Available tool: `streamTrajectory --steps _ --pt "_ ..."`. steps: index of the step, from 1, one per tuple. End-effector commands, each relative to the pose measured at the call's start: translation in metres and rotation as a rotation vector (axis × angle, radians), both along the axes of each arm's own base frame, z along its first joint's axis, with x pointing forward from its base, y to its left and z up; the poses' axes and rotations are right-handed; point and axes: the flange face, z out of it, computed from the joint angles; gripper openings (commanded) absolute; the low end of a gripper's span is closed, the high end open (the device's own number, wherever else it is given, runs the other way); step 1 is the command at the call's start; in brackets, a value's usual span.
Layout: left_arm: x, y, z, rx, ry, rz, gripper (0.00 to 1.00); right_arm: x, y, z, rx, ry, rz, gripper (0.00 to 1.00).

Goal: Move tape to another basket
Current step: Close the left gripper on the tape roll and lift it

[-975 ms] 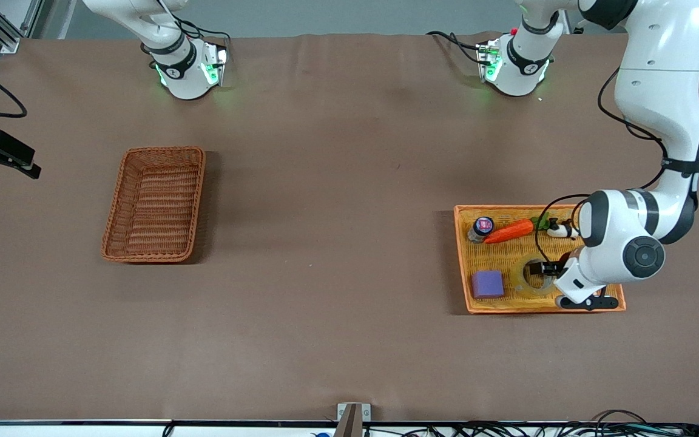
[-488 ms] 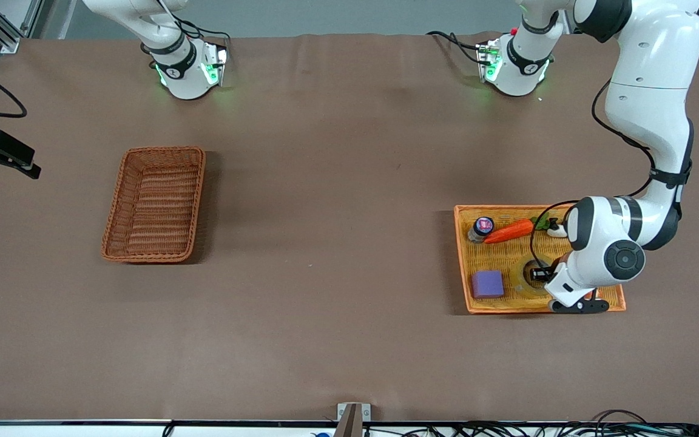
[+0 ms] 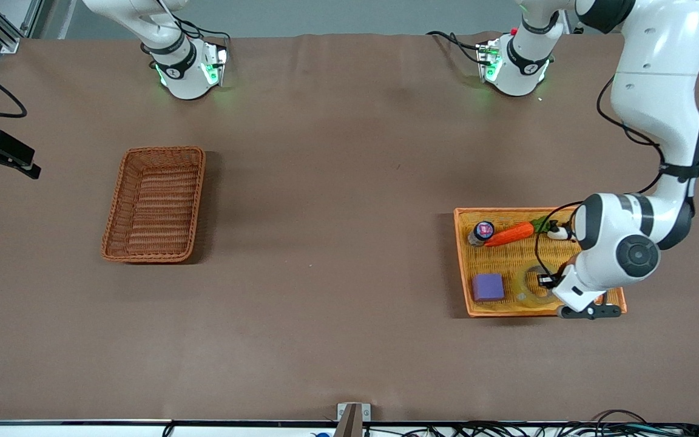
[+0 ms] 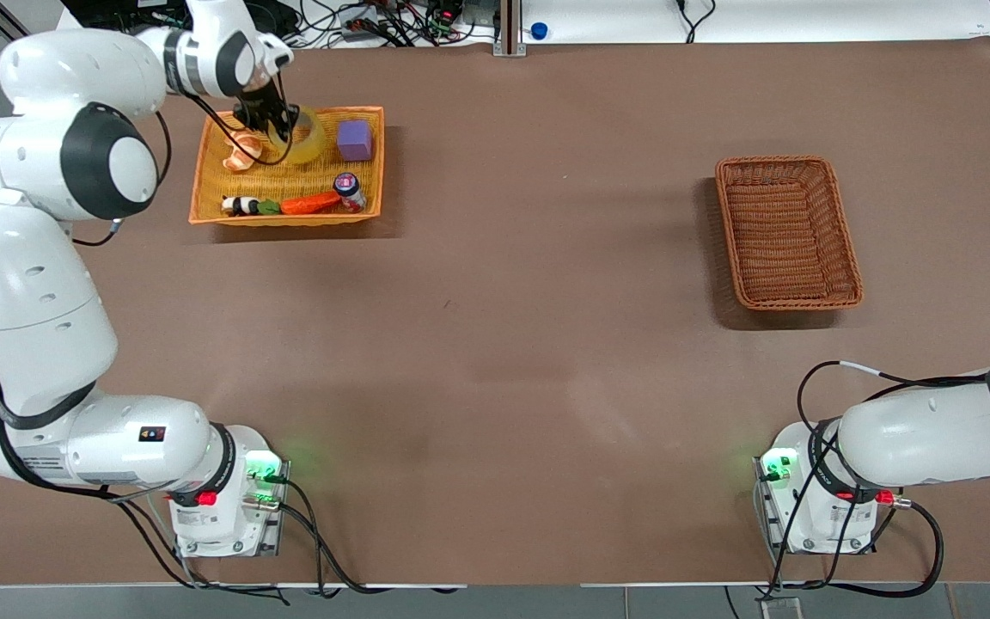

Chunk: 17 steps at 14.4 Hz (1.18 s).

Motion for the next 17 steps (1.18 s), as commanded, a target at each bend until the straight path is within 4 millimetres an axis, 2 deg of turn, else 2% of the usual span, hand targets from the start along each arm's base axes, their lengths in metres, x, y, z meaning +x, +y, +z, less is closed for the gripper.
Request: streamTrajectory --steps 1,5,7,10,13,16,17 --pt "-0.006 0.004 0.046 0.021 0.001 -0.018 0.00 -0.001 -0.002 0.000 0.007 -0.005 0.008 1.00" --pt "-0.015 0.006 0.090 0.030 0.026 -0.060 0.00 -0.001 -0.002 0.001 0.006 -0.008 0.008 1.00" --pt "-0.025 -0.017 0.117 0.020 0.047 -0.089 0.00 -0.001 0.001 0.001 0.005 -0.006 0.014 1.00" --pt "-0.038 -0.051 0.136 0.001 0.079 -0.133 0.00 -0.001 0.004 0.001 0.005 -0.006 0.017 1.00" --pt "-0.044 -0.104 0.147 -0.026 0.085 -0.184 0.00 -0.001 -0.002 0.001 0.005 -0.009 0.006 1.00" --pt "-0.046 -0.188 0.139 -0.058 0.073 -0.180 0.00 -0.001 0.000 0.001 0.005 -0.008 0.006 1.00" --pt "-0.051 -0.225 0.132 -0.062 0.074 -0.179 0.00 -0.001 -0.001 0.001 0.005 -0.008 0.005 1.00"
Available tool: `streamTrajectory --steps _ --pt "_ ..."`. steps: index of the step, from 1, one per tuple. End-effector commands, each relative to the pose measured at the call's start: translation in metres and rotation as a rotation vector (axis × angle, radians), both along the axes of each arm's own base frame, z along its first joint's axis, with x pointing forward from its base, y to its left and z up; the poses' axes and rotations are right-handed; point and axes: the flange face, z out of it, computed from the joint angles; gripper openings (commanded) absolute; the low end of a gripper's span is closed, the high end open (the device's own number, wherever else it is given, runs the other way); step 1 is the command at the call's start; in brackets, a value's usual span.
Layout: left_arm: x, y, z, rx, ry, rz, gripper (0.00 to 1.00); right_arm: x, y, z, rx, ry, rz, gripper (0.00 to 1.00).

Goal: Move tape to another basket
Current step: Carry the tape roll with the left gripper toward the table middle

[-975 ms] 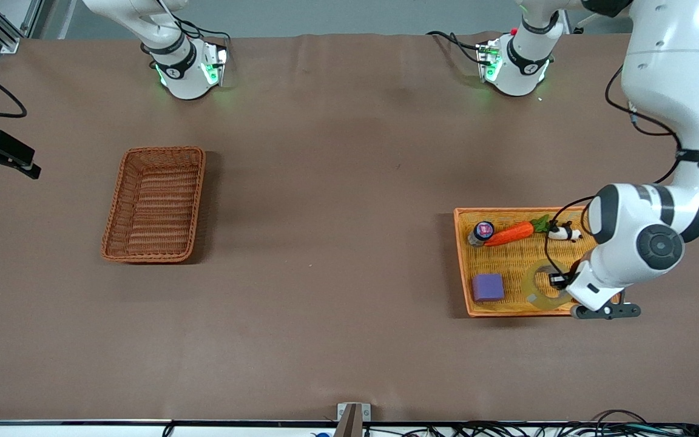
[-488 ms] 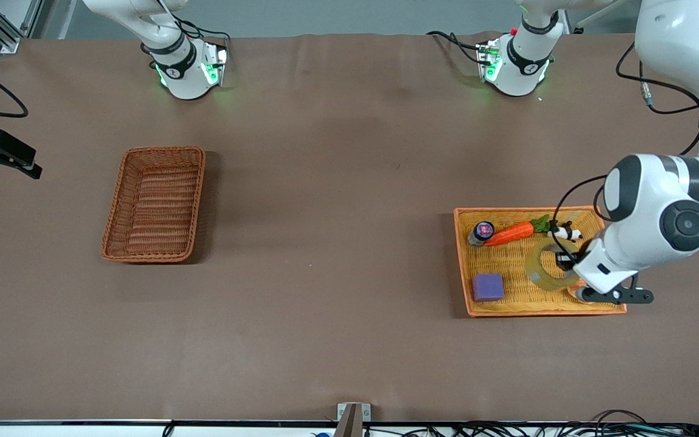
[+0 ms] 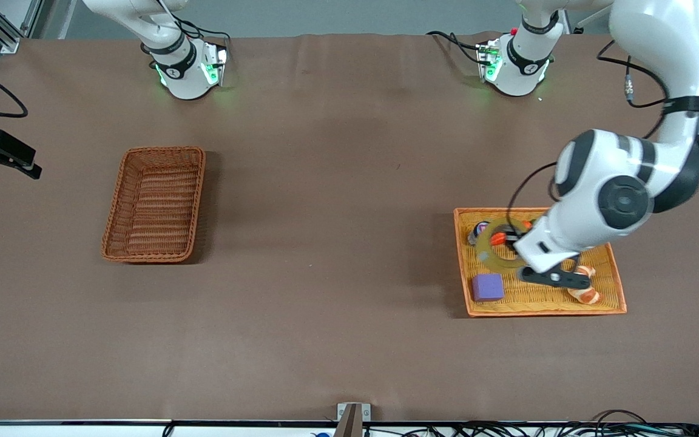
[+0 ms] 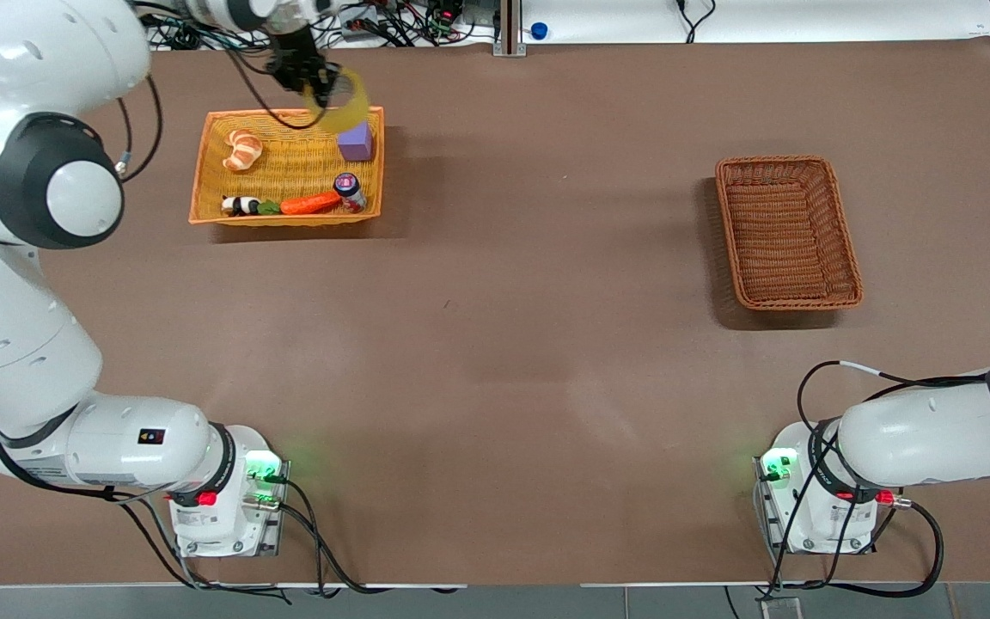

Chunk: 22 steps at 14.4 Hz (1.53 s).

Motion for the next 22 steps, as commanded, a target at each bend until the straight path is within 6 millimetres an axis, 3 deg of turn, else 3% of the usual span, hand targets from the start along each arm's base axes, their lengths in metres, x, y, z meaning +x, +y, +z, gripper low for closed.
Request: streamTrajectory --steps 1,5,7,10,14,16,18,22 --pt "-0.006 -0.091 -0.009 -0.014 -0.002 0.007 0.00 -0.001 -0.002 0.001 0.005 -0.008 0.003 1.00" --pt "-0.038 -0.215 -0.041 -0.048 0.012 -0.026 0.00 -0.001 -0.004 0.001 0.005 -0.014 0.001 1.00" --pt "-0.062 -0.261 -0.045 -0.066 0.008 -0.094 0.01 -0.001 -0.004 0.001 0.005 -0.014 -0.002 1.00" --pt "-0.084 -0.310 -0.070 -0.143 0.039 -0.107 0.00 0.000 -0.005 0.002 0.005 -0.015 -0.004 1.00" --pt "-0.088 -0.334 -0.098 -0.279 0.054 -0.024 0.00 0.004 -0.006 0.009 -0.004 -0.073 -0.010 1.00" --pt "-0.084 -0.335 -0.124 -0.333 0.087 0.031 0.01 0.003 -0.019 0.019 -0.008 -0.093 -0.027 1.00" --pt "-0.088 -0.341 -0.150 -0.344 0.082 0.040 0.03 0.003 -0.016 0.021 -0.025 -0.095 -0.025 1.00" --pt "-0.100 -0.349 -0.173 -0.323 0.097 0.014 0.07 0.014 -0.011 -0.002 -0.038 -0.057 -0.021 1.00"
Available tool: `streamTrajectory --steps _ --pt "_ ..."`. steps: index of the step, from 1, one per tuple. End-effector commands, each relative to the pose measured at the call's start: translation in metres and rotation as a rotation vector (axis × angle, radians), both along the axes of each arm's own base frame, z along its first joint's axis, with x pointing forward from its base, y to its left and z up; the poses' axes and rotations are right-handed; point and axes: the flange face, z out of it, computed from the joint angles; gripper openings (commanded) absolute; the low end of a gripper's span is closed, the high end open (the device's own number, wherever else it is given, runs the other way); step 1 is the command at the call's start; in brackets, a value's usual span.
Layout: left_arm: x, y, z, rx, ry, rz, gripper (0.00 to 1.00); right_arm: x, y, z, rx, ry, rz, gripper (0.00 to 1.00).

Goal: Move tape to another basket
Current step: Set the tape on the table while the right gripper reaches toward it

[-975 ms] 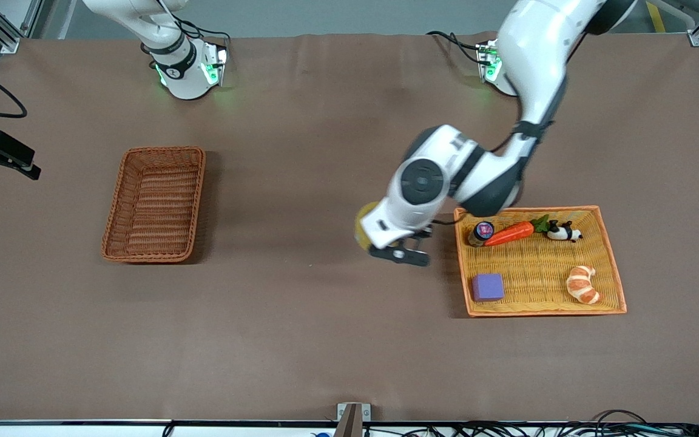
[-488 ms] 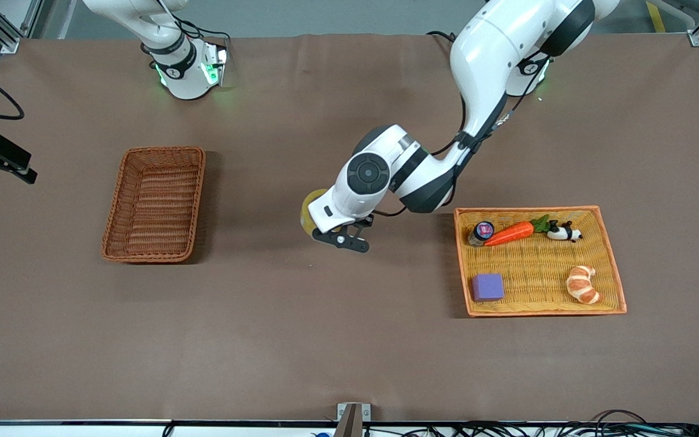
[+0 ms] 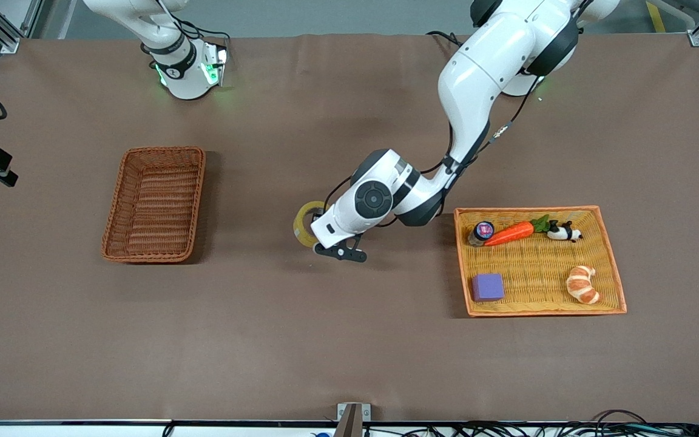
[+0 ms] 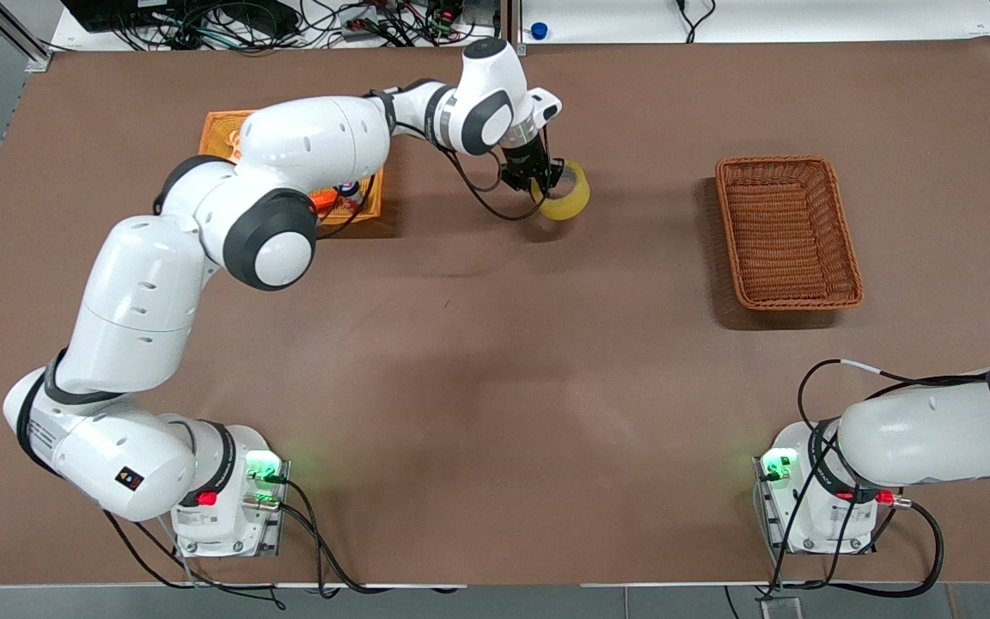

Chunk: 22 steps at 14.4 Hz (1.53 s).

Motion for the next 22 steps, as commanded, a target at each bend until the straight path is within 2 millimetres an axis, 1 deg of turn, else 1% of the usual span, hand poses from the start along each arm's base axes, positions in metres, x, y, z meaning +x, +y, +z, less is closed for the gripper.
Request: streamTrajectory --steps 1,2,3,4,6,7,8,9,10,11,12,13,14,15,16,17,18,19,21,22 --pt "-0.010 -0.018 -0.005 -0.009 -0.009 -0.017 0.10 0.013 0.012 -0.024 -0.005 0.038 0.011 1.00" --pt "-0.013 -0.020 -0.010 0.002 -0.022 -0.023 0.12 0.018 0.028 -0.038 -0.006 0.059 0.037 1.00" --pt "-0.011 -0.019 -0.011 0.010 -0.041 -0.025 0.17 0.025 0.045 -0.056 -0.008 0.070 0.063 1.00" --pt "-0.014 -0.020 -0.016 0.019 -0.039 -0.030 0.20 0.027 0.057 -0.074 -0.006 0.074 0.055 1.00" --pt "-0.010 -0.014 -0.022 0.039 -0.050 -0.032 0.21 0.029 0.095 -0.114 0.001 0.061 0.016 1.00" --pt "-0.006 -0.010 -0.023 0.043 -0.060 -0.045 0.22 0.029 0.107 -0.133 0.003 0.057 0.014 1.00" --pt "-0.008 -0.012 -0.024 0.041 -0.063 -0.058 0.33 0.029 0.116 -0.152 0.002 0.056 0.027 1.00" --pt "-0.011 -0.017 -0.023 0.038 -0.073 -0.059 0.56 0.030 0.126 -0.170 0.001 0.051 0.042 1.00" --pt "-0.011 -0.017 -0.024 0.043 -0.096 -0.058 0.85 0.031 0.136 -0.186 -0.001 0.054 0.058 1.00" --pt "-0.016 -0.021 -0.023 0.052 -0.104 -0.067 0.93 0.033 0.143 -0.197 -0.002 0.057 0.067 1.00" --pt "-0.014 -0.020 -0.016 0.059 -0.113 -0.065 0.94 0.034 0.147 -0.206 -0.004 0.062 0.074 1.00" --pt "-0.016 -0.027 0.010 0.049 -0.129 -0.057 0.94 0.034 0.152 -0.212 -0.006 0.067 0.082 1.00" --pt "-0.012 -0.024 0.038 0.040 -0.135 -0.029 0.93 0.032 0.160 -0.224 -0.008 0.076 0.093 1.00" --pt "-0.009 -0.018 0.059 0.041 -0.134 -0.021 0.94 0.030 0.165 -0.235 -0.007 0.067 0.103 1.00" --pt "0.006 0.001 0.085 0.043 -0.131 0.003 0.95 0.023 0.178 -0.252 -0.007 0.059 0.125 1.00" --pt "0.010 0.015 0.107 0.061 -0.105 0.007 1.00 0.017 0.192 -0.270 -0.005 0.057 0.127 1.00" --pt "0.014 0.030 0.130 0.078 -0.090 0.013 1.00 0.009 0.206 -0.286 -0.001 0.058 0.097 1.00" --pt "0.021 0.050 0.155 0.091 -0.081 0.028 1.00 0.000 0.225 -0.297 0.002 0.060 0.082 1.00" --pt "0.038 0.112 0.198 0.109 -0.073 0.082 1.00 -0.009 0.255 -0.329 -0.006 0.085 0.101 1.00" --pt "0.044 0.148 0.219 0.110 -0.084 0.121 1.00 -0.018 0.281 -0.348 -0.002 0.103 0.125 1.00"
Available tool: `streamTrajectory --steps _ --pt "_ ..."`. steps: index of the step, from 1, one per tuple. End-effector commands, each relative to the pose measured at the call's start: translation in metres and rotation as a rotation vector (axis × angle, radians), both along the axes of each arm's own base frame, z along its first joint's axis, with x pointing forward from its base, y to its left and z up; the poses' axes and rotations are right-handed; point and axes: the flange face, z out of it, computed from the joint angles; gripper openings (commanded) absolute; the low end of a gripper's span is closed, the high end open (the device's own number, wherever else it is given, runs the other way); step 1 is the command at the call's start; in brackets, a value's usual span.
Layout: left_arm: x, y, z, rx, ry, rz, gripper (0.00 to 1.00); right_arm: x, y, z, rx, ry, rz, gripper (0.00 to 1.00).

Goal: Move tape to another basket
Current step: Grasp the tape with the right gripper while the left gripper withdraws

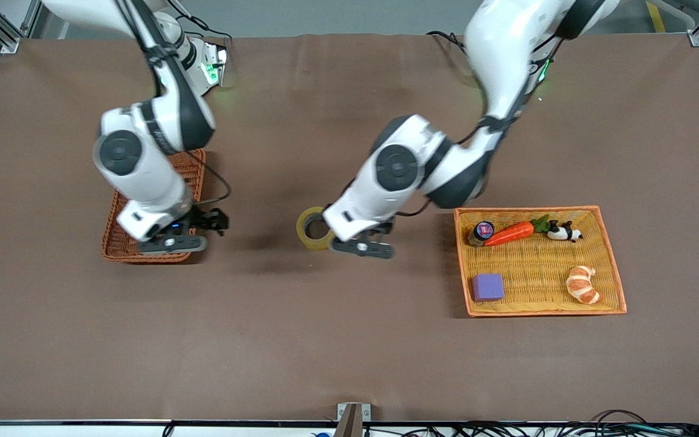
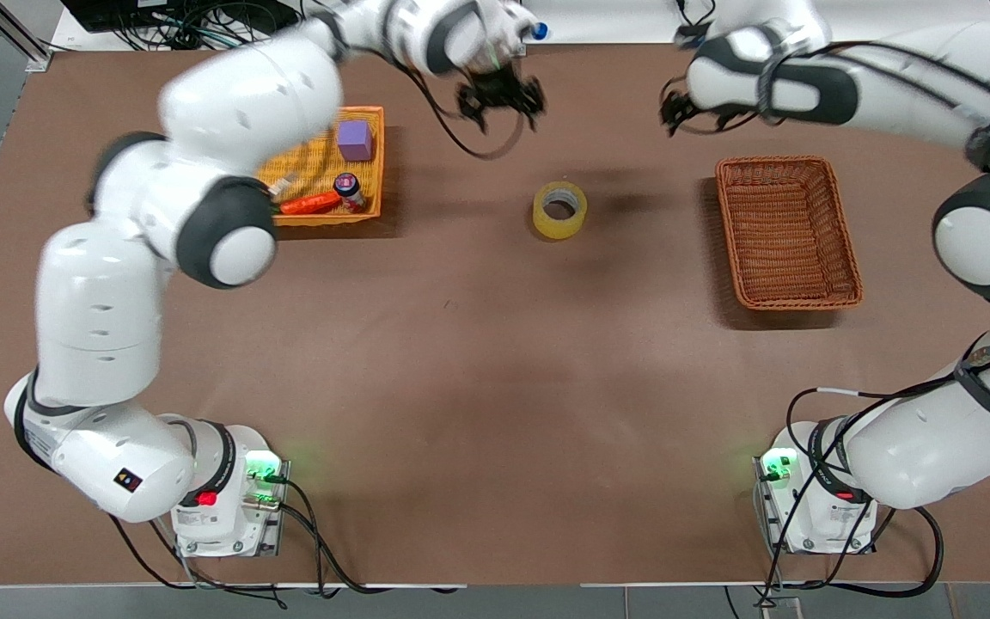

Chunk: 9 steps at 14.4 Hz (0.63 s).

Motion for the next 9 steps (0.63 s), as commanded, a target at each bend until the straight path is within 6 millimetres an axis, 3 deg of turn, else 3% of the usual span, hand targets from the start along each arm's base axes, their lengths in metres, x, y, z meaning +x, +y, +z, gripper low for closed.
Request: streamTrajectory --steps 1,4,5,7,9 --pt "-0.001 0.088 0.050 0.015 -0.004 0.076 1.00 -0.018 0.050 -0.040 0.015 0.010 -0.040 1.00" --pt "0.016 0.167 0.073 0.022 -0.017 0.178 1.00 -0.043 0.115 -0.081 0.050 0.013 -0.149 1.00" --pt "0.022 0.193 0.080 0.038 -0.036 0.191 1.00 -0.048 0.126 -0.090 0.061 0.013 -0.150 1.00" --pt "0.024 0.221 0.089 0.109 -0.087 0.154 1.00 -0.061 0.146 -0.103 0.070 0.036 -0.173 1.00" --pt "0.021 0.265 0.101 0.120 -0.103 0.153 1.00 -0.075 0.166 -0.114 0.069 0.055 -0.200 0.98"
